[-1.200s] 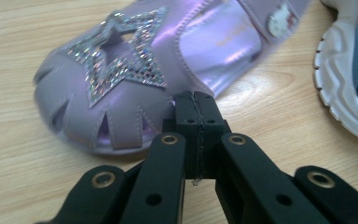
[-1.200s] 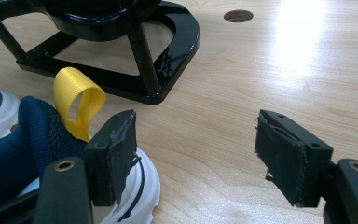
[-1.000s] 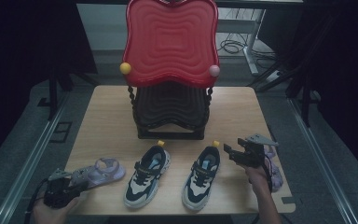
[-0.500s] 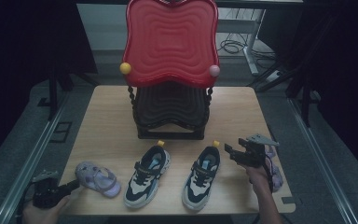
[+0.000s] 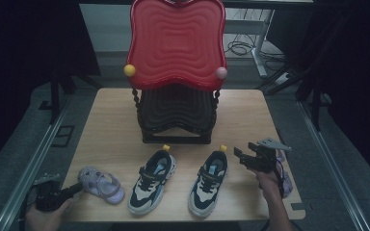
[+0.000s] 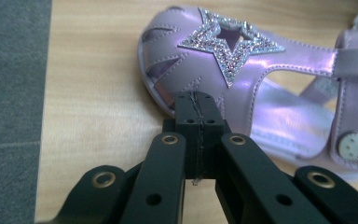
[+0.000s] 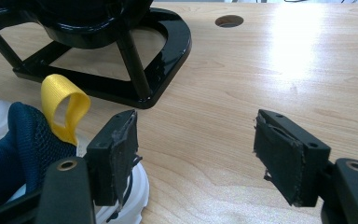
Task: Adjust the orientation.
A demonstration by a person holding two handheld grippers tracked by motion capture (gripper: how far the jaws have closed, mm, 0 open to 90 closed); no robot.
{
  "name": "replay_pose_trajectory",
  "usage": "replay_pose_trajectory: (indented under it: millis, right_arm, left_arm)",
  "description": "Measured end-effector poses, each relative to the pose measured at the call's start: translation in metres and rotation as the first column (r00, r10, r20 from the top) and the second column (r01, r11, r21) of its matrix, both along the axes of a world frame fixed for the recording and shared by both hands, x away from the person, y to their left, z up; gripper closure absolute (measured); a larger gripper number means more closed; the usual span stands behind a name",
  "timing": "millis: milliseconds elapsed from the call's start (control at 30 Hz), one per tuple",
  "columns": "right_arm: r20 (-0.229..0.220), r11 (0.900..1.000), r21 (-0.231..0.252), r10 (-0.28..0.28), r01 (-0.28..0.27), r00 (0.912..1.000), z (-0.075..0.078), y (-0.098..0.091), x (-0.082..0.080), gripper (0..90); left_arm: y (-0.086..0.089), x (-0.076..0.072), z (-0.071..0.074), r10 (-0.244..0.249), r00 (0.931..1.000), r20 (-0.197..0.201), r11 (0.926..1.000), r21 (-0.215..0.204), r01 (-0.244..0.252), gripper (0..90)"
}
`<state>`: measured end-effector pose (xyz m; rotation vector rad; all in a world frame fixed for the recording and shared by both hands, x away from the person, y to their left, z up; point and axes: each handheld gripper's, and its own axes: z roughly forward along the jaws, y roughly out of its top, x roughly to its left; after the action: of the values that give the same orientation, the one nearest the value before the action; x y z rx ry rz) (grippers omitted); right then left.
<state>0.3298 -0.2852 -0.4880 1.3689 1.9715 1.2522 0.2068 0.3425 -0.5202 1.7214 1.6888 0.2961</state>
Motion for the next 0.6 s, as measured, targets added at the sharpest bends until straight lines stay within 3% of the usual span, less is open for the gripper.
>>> replay_pose_trajectory:
  millis: [267, 300, 600]
  right_arm:
    - [-0.006, 1.0, 0.005, 0.001, -0.001, 1.0, 0.0, 0.0, 0.0, 30.7]
    - [-0.004, 1.0, 0.005, 0.0, 0.0, 1.0, 0.0, 0.0, 0.0, 30.7]
    - [-0.007, 0.9999, 0.006, -0.014, 0.014, 0.9999, 0.0, -0.003, 0.0, 30.7]
  left_arm:
    - [0.006, 0.018, -0.004, -0.003, 1.0, 0.005, 0.9998, -0.019, 0.003, 90.0]
    - [0.009, 0.026, -0.005, -0.029, 0.9996, -0.005, 0.9988, -0.04, 0.029, 90.0]
    - [0.01, 0.049, -0.002, -0.095, 0.995, -0.032, 0.9948, -0.041, 0.093, 90.0]
